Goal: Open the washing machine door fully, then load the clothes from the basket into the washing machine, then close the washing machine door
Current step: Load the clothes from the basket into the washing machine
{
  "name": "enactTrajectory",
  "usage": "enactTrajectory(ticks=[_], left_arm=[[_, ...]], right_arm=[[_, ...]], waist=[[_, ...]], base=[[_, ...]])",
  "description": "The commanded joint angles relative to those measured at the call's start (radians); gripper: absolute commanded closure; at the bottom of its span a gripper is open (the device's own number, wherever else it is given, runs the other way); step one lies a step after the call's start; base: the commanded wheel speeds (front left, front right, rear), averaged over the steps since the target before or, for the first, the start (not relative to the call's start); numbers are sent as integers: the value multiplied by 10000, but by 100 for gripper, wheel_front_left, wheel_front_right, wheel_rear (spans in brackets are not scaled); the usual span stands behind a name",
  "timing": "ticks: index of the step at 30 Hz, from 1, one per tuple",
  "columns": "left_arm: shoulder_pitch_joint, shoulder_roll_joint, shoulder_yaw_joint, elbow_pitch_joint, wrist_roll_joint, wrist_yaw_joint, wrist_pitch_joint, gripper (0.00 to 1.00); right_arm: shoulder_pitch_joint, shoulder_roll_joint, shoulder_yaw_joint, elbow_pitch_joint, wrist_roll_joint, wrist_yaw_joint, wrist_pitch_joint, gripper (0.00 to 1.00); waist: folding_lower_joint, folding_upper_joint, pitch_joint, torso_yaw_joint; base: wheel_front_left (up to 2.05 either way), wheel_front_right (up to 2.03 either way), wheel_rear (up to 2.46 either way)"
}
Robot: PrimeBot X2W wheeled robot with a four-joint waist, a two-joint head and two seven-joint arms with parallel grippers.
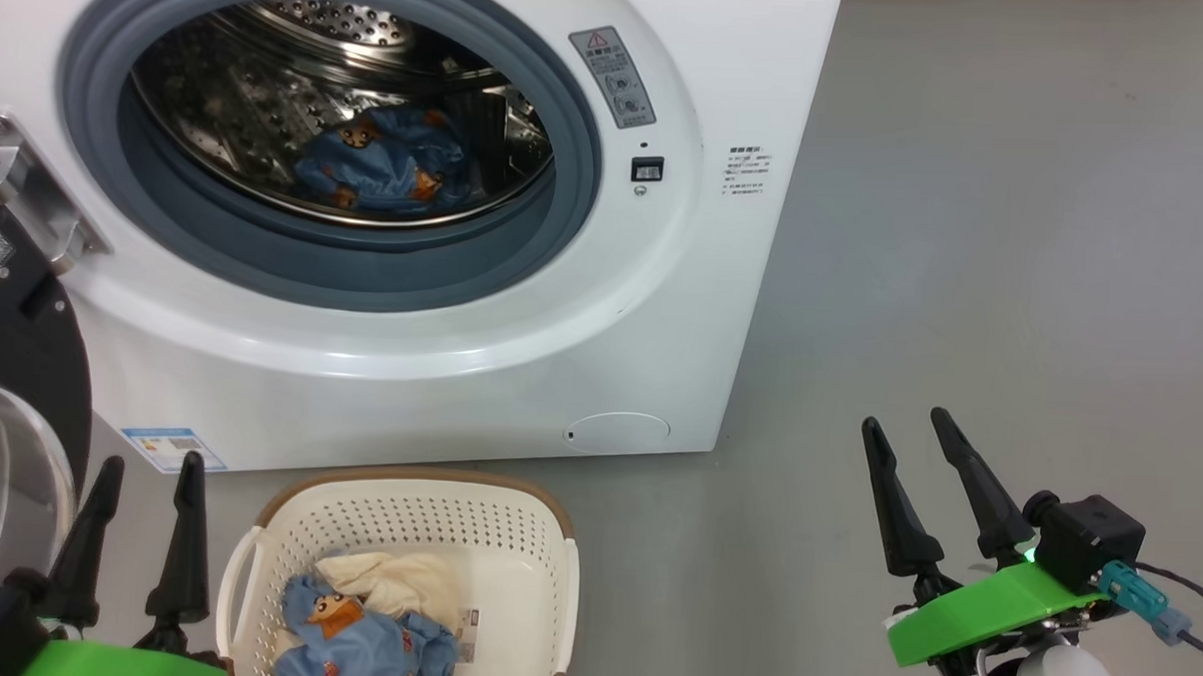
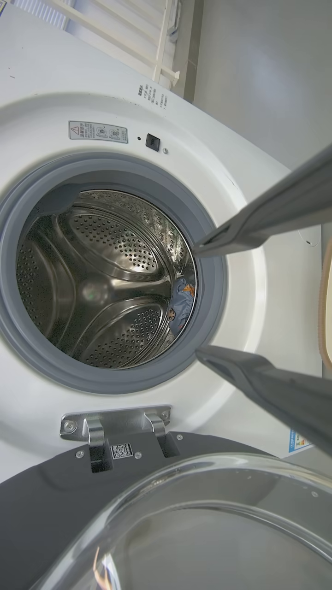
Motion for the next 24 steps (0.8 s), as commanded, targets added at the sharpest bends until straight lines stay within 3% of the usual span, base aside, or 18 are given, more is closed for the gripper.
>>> enactTrajectory(ticks=[1,24], left_arm=[[-121,180,468,-325,161,-31,-53,0],[781,-498,1177,-817,648,-303,-53,0]], right_arm=[[22,-29,223,-253,130,16,-48,0],[67,-118,239,-371,20,16,-48,0]], waist=[[0,0,-58,60],[0,0,-233,90]], base=[[0,0,0],[0,0,0]])
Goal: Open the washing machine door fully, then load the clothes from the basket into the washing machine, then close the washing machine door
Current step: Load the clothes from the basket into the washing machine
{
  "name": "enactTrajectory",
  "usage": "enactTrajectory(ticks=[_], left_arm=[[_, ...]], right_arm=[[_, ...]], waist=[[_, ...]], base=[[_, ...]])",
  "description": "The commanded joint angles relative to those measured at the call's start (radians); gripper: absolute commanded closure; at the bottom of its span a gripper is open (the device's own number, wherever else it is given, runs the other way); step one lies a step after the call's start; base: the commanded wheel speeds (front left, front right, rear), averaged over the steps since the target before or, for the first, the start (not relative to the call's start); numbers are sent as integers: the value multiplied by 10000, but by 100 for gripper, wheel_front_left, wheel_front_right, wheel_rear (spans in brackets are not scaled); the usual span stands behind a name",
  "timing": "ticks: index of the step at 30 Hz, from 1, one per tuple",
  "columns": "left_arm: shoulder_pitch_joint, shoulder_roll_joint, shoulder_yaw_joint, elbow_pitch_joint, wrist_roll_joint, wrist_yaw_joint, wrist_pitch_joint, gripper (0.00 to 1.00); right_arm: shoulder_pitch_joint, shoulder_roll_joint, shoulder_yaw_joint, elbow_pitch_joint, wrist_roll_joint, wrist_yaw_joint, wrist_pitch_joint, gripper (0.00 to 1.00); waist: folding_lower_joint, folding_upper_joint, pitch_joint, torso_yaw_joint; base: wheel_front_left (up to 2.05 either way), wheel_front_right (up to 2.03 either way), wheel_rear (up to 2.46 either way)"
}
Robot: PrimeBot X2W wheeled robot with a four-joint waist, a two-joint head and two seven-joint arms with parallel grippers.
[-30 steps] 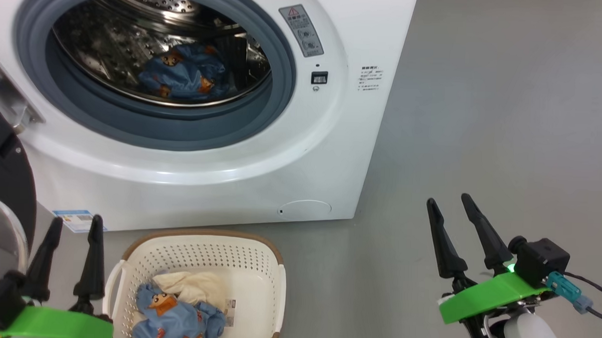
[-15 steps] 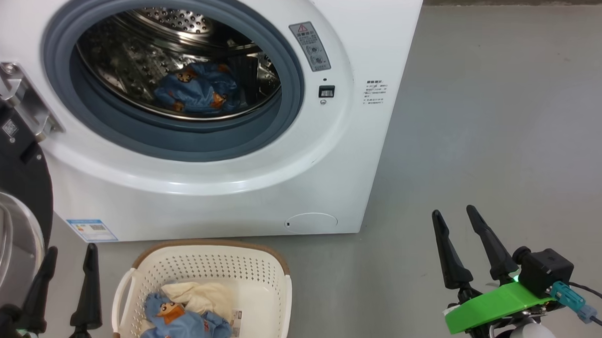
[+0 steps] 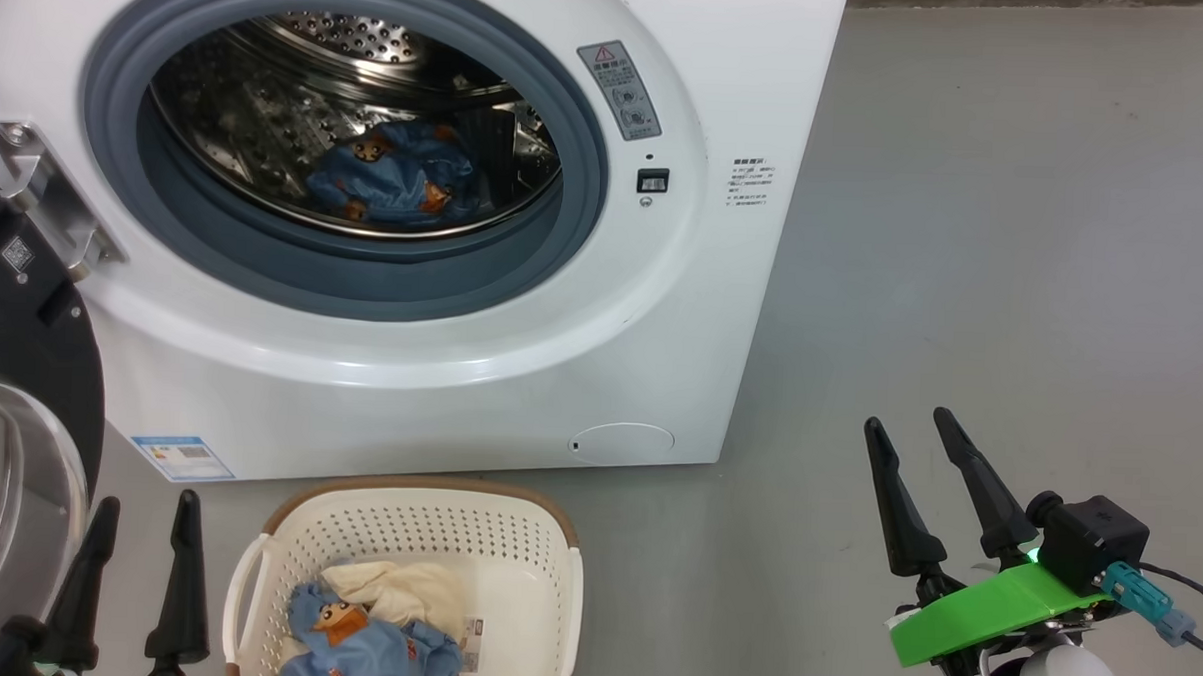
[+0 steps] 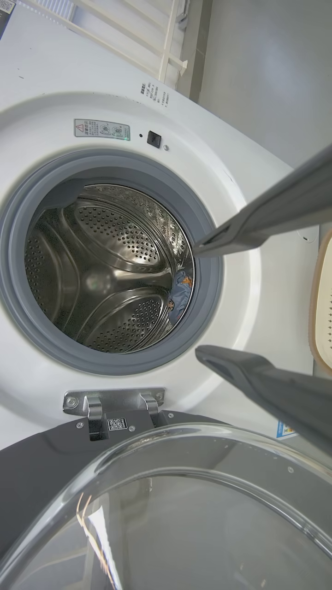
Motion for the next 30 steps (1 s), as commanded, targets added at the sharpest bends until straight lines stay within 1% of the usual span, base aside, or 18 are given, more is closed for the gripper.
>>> enactTrajectory(ticks=[1,20,30], left_arm=[[-120,101,450,-281,123,-119,-51,0],[-190,-96,617,-194,302,-273,-51,0],[-304,-89,674,-73,290,-331,-51,0]], right_arm=[[-44,-68,233,-267,13,16,-48,0],[-88,-70,179,-228,-69,16,-48,0],[-116,-10,110,-270,-158,16,-48,0]], waist=[[0,0,-4,-14],[0,0,65,-58],[0,0,381,-108]], base=[[0,0,0],[0,0,0],[0,0,0]])
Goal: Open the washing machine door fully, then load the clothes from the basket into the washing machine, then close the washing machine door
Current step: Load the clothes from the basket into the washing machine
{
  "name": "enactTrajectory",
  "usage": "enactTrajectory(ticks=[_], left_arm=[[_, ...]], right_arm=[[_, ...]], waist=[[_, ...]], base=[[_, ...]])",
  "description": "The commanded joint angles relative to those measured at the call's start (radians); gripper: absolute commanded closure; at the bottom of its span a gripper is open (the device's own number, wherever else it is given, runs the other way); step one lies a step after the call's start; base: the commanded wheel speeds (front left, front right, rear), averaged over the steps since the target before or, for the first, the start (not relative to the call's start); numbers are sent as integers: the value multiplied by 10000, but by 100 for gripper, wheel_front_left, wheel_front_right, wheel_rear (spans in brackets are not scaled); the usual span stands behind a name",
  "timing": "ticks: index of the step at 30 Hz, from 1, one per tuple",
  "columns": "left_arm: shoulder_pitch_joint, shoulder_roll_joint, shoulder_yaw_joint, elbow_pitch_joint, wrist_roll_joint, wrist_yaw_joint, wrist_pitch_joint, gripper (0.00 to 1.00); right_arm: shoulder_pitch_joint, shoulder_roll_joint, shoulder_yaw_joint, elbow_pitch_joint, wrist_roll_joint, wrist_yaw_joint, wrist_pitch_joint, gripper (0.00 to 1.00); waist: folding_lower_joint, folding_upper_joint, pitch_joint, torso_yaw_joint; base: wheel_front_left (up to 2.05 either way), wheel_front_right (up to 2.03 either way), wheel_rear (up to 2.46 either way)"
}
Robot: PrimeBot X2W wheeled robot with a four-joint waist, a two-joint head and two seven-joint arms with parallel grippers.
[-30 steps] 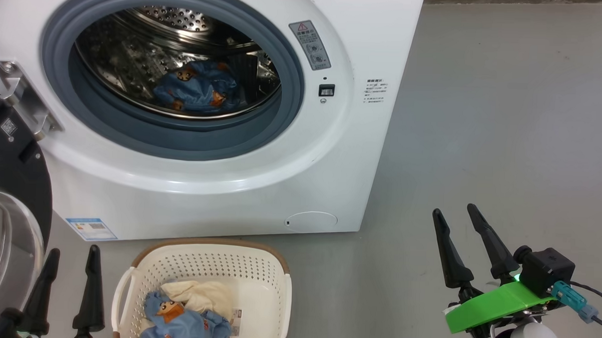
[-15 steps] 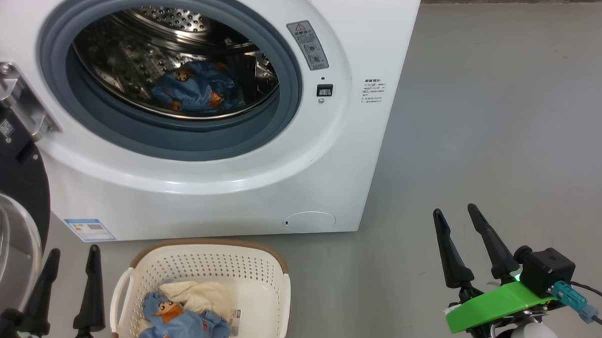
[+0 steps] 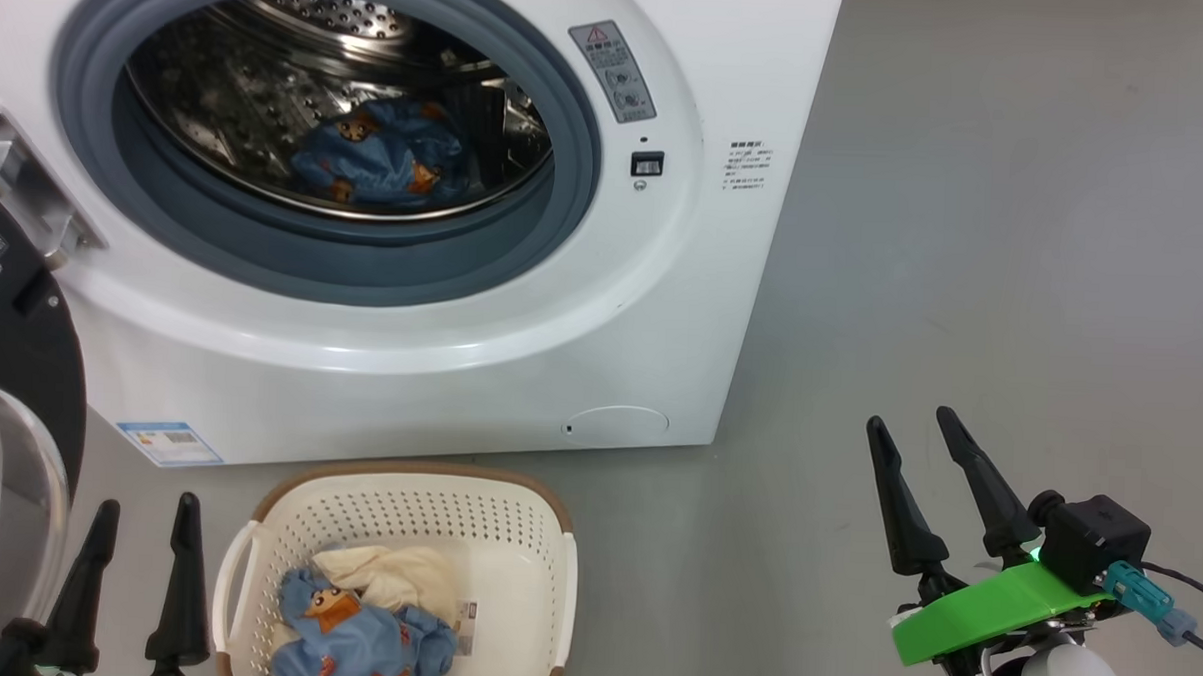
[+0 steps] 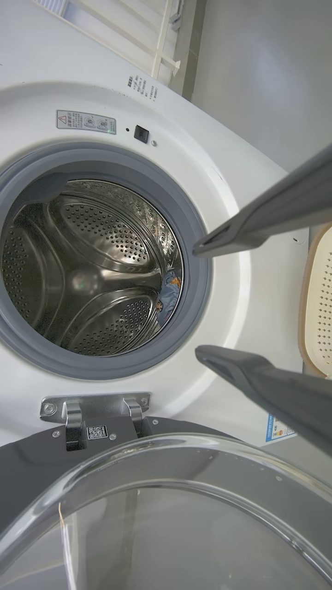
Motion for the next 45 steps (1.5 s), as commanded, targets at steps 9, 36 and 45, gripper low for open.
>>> enactTrajectory(ticks=[9,36,45], left_arm=[[-609,380,144,267,-96,-140,-51,0],[-2826,1891,-1220,2200,-1226,-192,-51,0],[-4035,2464,-2407,3503,-2009,-193,-51,0]], right_arm=[[-223,165,-27,-276,-266,16,-48,0],[-1143,495,-42,-945,-337,16,-48,0],[-1481,496,96,-1119,-304,16,-48,0]], waist=[[0,0,761,-67],[0,0,3666,-586],[0,0,4537,-685]], base=[[0,0,0],[0,0,0],[0,0,0]])
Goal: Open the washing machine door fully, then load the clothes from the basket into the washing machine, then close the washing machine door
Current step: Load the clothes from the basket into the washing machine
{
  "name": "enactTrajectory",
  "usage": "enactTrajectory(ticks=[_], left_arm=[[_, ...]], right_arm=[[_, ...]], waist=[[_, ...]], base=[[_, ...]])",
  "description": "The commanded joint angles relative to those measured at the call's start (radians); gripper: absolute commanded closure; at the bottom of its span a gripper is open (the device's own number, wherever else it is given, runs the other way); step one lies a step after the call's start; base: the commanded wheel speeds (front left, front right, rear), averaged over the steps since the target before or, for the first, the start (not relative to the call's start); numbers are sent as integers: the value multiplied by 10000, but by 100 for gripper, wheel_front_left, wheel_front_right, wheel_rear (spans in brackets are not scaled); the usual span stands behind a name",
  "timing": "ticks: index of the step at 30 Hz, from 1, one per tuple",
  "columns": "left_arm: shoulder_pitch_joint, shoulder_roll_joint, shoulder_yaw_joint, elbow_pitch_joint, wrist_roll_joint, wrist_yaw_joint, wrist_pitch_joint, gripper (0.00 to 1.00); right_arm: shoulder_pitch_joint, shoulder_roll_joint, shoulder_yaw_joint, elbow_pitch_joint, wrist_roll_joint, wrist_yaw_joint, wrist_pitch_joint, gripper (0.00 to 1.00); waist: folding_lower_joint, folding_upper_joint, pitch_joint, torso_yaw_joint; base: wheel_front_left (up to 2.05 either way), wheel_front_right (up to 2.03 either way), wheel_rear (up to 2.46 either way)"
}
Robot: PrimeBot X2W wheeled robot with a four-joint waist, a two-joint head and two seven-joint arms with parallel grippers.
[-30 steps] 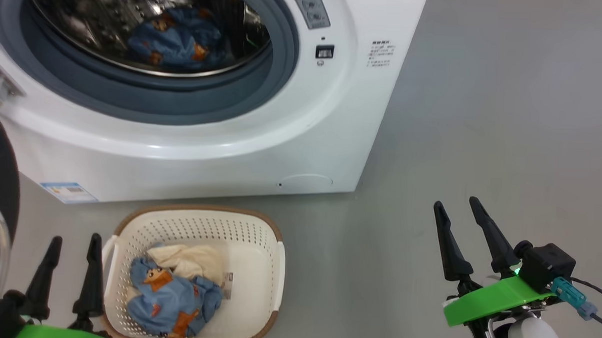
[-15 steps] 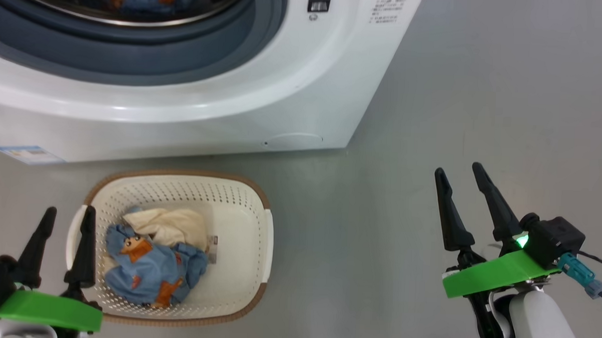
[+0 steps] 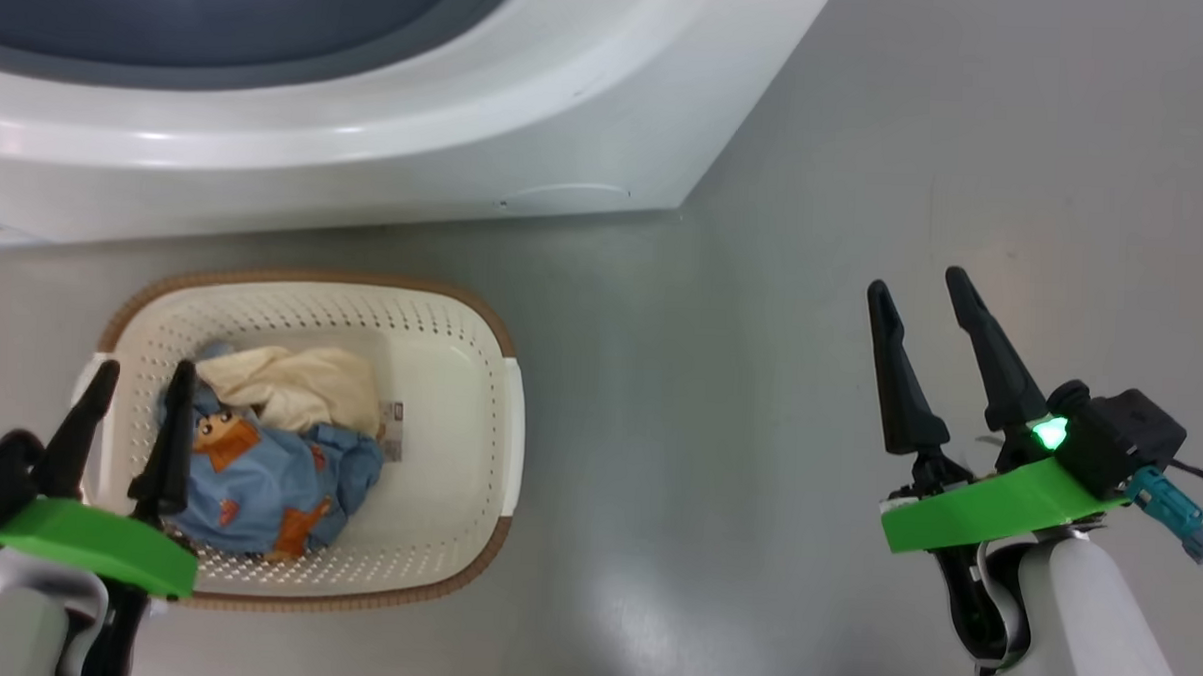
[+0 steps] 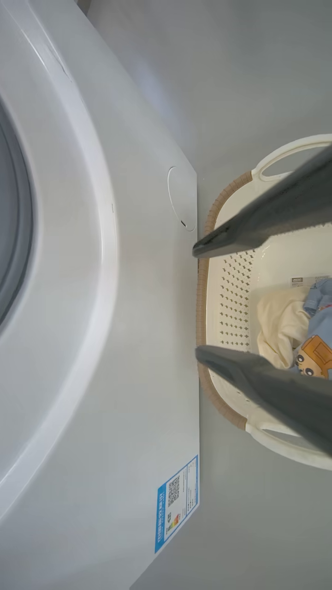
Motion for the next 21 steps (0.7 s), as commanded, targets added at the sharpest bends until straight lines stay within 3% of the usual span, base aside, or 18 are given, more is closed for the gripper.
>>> enactTrajectory(ticks=[1,21], left_arm=[[-256,454,207,11,-141,-30,-53,0],[-2809,1336,-2928,3186,-2039,-30,-53,0]], right_arm=[[-58,67,299,-290,35,16,-48,0],[-450,68,447,-762,362,16,-48,0]], waist=[[-1,0,356,-90],[-1,0,2239,-668]], base=[[0,0,0],[0,0,0]])
